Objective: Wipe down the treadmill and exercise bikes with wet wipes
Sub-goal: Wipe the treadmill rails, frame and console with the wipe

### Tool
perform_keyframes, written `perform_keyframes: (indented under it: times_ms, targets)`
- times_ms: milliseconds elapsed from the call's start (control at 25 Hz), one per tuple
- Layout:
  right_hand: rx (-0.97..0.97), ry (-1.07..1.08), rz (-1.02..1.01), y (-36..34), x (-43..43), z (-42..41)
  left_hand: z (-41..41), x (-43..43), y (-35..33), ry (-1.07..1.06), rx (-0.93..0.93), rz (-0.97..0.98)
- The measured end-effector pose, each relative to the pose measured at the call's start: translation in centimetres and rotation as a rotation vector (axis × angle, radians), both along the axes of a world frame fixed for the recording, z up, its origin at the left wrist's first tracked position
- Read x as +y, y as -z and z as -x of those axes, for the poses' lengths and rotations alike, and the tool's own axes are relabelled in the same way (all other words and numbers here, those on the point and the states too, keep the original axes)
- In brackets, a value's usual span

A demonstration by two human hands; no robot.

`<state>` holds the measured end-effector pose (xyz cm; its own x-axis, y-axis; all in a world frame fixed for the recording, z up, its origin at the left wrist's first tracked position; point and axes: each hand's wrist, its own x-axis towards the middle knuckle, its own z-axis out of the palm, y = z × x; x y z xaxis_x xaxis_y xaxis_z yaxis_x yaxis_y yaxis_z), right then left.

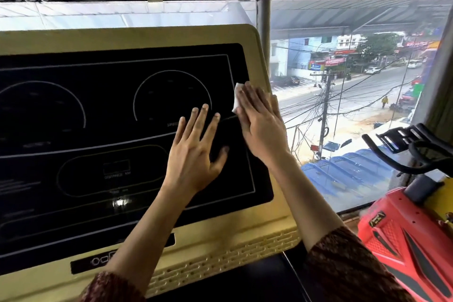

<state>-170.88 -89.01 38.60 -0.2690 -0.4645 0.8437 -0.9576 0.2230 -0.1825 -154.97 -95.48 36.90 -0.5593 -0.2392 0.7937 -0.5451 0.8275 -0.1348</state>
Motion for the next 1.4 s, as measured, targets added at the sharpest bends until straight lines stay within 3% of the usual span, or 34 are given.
perform_keyframes:
  times_ms: [120,320,600,840,1000,1160,1240,1400]
  targets:
    - [-0.108,-0.005,0.08,2.5,1.8,1.4,0.6,0.4,1.1,-0.015,-0.019,0.027]
    - [-0.173,-0.096,0.03,12.5,7.8,-3.2,0.2,0.9,2.6,0.02,-0.019,0.089]
    - [-0.231,-0.081,0.05,5.5,3.2,-0.6,0.2,1.4,3.0,0.028,-0.023,0.124]
    - [-0.234,-0.094,0.02,15.0,9.0,-4.9,-1.7,1.9,4.2,0.098,-0.01,0.083]
    - [-0.458,-0.023,0.032,16.4,10.0,-6.4,-4.5,3.3,7.1,0.106,-0.044,0.032]
    - [-0.203,-0.277,-0.139,16.1,8.1,-11.9,-7.7,4.0,9.8,0.092,-0.08,-0.019]
    - [-0.064,-0.27,-0.19,16.9,9.1,-10.7,-9.2,4.0,10.7,0.082,-0.067,-0.025]
    - [-0.287,-0.121,-0.078,16.8,9.8,-8.9,-10.5,4.6,12.2,0.086,-0.026,-0.083]
